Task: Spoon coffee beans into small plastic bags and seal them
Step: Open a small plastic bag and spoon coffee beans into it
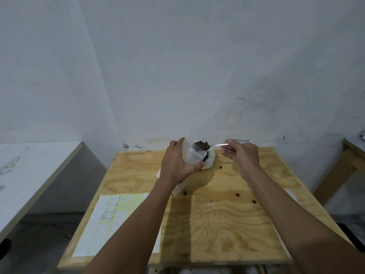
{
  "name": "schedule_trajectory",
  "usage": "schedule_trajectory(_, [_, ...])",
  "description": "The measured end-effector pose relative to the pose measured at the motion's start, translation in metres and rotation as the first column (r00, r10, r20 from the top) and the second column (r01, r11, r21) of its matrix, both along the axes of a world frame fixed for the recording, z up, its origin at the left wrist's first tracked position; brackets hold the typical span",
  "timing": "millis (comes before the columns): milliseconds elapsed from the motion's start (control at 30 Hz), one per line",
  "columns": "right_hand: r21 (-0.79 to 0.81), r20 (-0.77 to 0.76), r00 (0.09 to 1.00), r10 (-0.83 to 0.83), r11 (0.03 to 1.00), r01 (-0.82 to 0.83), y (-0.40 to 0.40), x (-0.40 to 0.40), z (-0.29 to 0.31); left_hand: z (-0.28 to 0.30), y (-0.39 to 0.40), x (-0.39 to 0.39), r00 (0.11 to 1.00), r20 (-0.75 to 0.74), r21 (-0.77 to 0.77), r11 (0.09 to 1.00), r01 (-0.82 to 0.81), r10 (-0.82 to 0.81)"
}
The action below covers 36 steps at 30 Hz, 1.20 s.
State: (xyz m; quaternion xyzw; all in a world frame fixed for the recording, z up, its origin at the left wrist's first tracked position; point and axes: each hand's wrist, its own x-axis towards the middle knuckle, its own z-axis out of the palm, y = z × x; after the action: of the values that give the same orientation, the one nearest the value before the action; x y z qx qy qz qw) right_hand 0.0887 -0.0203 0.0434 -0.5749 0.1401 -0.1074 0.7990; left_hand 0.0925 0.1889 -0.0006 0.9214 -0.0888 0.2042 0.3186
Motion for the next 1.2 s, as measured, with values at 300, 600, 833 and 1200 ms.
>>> schedule_trajectory(300, [0.034, 0.079, 0.995, 0.061, 0.997, -0.063, -0.01, -0.01, -0.016, -0.001, 0.003, 0.002, 0.999, 0.014, 0.032, 0.999, -0.033, 0.033])
schedule_trajectory(600, [-0.106, -0.028, 0.988, -0.152, 0.983, 0.149, 0.004, 0.017, -0.037, -0.012, 0.003, 0.008, 0.999, -0.035, 0.008, 1.0, 0.027, -0.026])
schedule_trajectory(833, [-0.448, 0.077, 0.98, -0.181, 0.872, 0.196, 0.019, 0.039, -0.06, -0.017, 0.001, 0.021, 0.994, -0.078, -0.034, 0.996, 0.08, -0.082])
schedule_trajectory(1200, [-0.314, -0.22, 0.971, -0.097, 0.949, 0.024, 0.03, 0.05, -0.065, -0.026, 0.003, 0.027, 0.994, -0.061, -0.086, 0.992, 0.088, -0.093])
